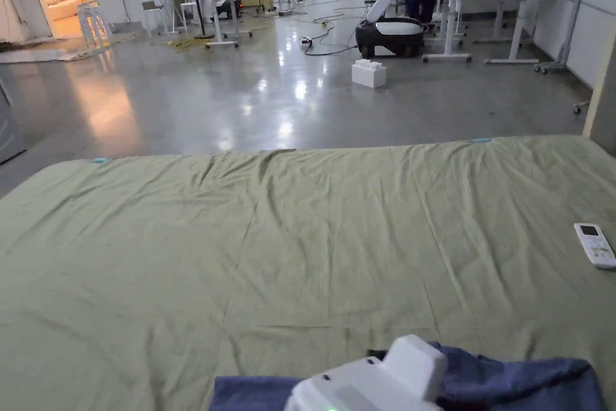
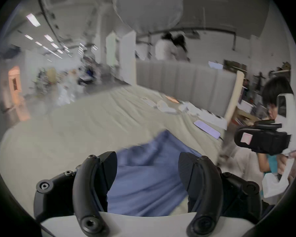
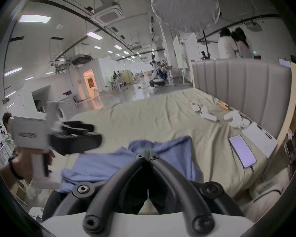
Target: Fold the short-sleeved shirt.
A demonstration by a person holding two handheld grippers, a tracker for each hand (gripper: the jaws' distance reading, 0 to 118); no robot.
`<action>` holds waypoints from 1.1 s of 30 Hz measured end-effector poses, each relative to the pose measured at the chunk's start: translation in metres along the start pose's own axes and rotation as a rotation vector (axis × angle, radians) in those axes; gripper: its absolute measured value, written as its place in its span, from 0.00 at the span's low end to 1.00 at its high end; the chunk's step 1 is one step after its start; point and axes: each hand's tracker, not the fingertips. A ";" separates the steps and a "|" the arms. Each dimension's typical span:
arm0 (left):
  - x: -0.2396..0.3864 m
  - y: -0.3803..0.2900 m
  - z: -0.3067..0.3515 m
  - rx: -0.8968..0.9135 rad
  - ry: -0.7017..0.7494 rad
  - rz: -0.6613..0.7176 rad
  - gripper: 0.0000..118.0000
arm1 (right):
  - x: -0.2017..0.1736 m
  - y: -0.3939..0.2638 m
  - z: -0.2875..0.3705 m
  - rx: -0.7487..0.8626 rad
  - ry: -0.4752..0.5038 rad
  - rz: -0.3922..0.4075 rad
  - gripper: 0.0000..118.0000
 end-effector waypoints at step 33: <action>0.011 -0.032 0.253 0.262 0.664 0.151 0.00 | -0.037 0.052 0.049 0.223 0.041 0.226 0.01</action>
